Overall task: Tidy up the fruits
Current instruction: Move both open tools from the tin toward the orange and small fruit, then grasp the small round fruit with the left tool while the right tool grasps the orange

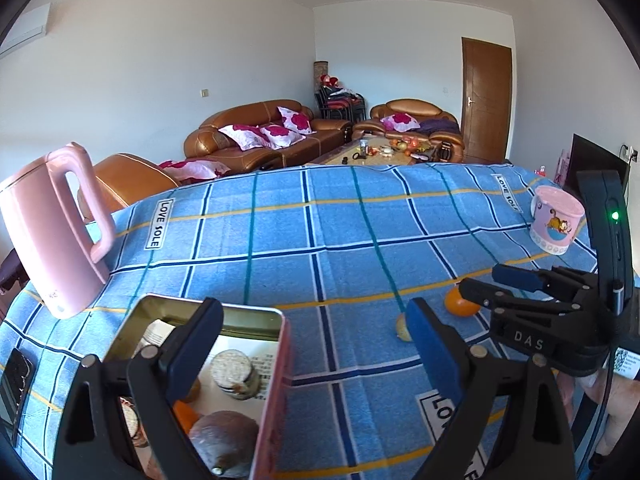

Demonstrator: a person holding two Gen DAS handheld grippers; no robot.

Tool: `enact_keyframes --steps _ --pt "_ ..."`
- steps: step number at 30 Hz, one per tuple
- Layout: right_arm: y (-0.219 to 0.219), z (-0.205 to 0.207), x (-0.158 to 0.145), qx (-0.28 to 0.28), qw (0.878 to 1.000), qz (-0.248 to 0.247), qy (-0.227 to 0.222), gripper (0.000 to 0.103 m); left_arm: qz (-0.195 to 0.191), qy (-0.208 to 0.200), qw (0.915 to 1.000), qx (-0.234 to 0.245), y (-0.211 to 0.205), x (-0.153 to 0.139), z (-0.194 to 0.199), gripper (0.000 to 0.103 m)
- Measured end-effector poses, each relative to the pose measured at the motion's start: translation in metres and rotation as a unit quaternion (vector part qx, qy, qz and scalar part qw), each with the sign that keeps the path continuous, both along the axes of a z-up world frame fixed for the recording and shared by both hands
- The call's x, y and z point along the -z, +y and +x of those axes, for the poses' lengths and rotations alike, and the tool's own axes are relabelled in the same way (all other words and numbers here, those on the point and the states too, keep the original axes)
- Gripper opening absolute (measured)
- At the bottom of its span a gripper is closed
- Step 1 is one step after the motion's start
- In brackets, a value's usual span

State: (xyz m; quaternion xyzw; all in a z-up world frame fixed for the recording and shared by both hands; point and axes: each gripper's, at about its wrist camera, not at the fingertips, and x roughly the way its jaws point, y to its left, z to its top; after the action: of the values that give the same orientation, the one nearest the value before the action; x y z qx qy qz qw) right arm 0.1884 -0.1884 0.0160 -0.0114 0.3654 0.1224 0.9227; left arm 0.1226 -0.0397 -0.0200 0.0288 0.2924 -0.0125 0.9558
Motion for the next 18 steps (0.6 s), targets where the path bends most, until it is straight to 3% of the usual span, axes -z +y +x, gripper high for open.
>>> enact_keyframes --steps 6,14,18 --pt "0.007 0.005 0.008 -0.021 1.000 0.009 0.022 0.049 0.003 0.013 0.9999 -0.005 -0.008 0.012 0.010 0.095" --pt "0.003 0.018 0.024 -0.008 0.998 0.016 0.060 0.049 -0.001 0.019 0.9998 0.000 -0.012 0.015 0.016 0.095" --pt "0.002 0.024 0.030 -0.012 0.996 0.022 0.083 0.046 -0.021 0.034 0.9992 -0.001 -0.011 0.022 0.023 0.095"
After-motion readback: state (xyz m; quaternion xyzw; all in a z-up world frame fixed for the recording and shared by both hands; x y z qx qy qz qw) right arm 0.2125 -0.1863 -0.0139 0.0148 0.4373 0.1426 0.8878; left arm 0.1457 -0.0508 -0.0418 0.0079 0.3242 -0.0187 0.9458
